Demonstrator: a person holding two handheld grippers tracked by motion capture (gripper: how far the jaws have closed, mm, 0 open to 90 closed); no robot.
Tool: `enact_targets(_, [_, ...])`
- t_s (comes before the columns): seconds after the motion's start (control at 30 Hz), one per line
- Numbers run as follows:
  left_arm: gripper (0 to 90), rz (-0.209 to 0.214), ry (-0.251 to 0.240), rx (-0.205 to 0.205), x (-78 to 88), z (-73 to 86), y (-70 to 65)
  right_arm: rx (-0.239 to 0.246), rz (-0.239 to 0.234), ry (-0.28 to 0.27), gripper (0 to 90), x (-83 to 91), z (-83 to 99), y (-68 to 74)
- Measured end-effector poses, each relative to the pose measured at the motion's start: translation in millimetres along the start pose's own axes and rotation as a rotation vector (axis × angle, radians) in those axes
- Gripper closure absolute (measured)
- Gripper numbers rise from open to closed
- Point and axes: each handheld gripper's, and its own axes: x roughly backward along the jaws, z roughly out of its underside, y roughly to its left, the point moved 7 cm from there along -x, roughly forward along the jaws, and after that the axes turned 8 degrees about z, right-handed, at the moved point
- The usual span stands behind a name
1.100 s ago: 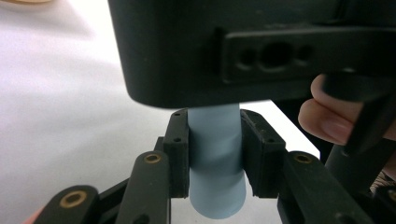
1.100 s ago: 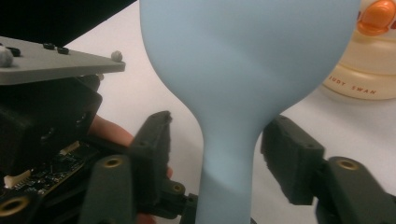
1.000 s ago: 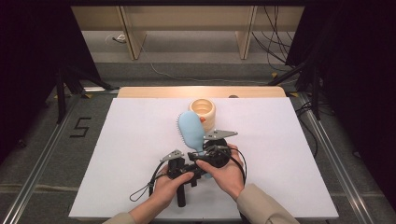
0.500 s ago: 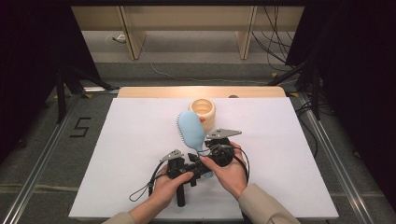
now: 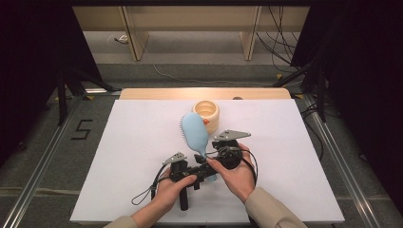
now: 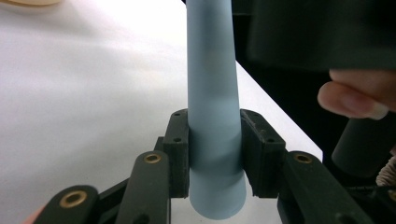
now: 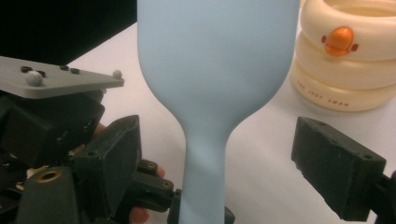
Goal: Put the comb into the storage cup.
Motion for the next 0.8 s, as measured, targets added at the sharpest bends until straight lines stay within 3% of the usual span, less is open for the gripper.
enact_targets(0.57, [65.1,-0.002,0.002,-0.006,-0.2,0.7,0.4,-0.029,0.015,-0.060,15.4,20.1,-17.9,-11.5])
enact_targets(0.8, [65.1,-0.002,0.002,-0.007,-0.4,0.9,0.7,-0.010,0.011,-0.071,13.8,21.2,-29.3,-10.6])
